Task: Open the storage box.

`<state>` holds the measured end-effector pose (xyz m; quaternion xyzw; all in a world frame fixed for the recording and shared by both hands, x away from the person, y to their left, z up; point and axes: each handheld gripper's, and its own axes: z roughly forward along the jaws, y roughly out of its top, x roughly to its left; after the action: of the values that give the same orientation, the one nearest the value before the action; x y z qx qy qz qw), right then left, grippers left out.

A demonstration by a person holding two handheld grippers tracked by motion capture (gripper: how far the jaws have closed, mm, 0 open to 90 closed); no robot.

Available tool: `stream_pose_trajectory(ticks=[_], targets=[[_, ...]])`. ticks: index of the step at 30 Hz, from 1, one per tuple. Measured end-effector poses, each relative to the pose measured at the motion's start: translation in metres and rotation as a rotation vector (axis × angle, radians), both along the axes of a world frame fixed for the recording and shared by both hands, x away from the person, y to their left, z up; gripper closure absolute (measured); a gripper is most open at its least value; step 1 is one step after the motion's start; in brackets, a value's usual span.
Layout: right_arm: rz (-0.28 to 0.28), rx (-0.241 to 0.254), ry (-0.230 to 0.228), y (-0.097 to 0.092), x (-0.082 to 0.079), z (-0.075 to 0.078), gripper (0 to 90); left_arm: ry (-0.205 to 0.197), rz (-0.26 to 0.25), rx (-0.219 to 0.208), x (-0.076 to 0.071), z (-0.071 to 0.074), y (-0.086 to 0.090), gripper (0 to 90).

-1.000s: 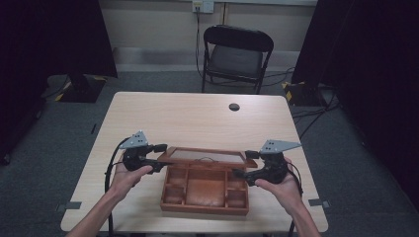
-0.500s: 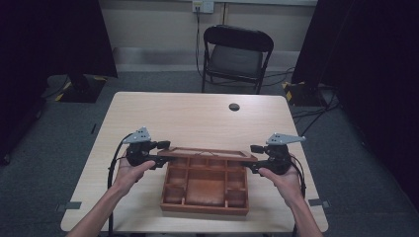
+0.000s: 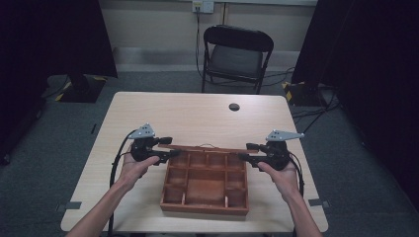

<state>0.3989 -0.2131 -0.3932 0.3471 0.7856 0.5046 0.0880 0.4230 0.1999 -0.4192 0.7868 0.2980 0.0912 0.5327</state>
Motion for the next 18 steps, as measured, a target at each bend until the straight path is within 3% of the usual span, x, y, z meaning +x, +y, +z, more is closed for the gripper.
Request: stream_pose_trajectory(ticks=[5, 12, 18], targets=[[-0.007, 0.009, 0.001, 0.0, 0.006, -0.001, 45.4, 0.002, 0.014, -0.019, 0.006, -0.003, 0.0, 33.2], [-0.015, 0.017, 0.004, 0.003, 0.014, -0.001, 46.6, 0.011, 0.032, -0.012, 0.013, -0.01, -0.005, 38.5], [-0.02, 0.039, -0.007, 0.003, 0.02, -0.002, 47.8, 0.017, 0.024, -0.046, 0.02, -0.016, -0.006, 42.5]])
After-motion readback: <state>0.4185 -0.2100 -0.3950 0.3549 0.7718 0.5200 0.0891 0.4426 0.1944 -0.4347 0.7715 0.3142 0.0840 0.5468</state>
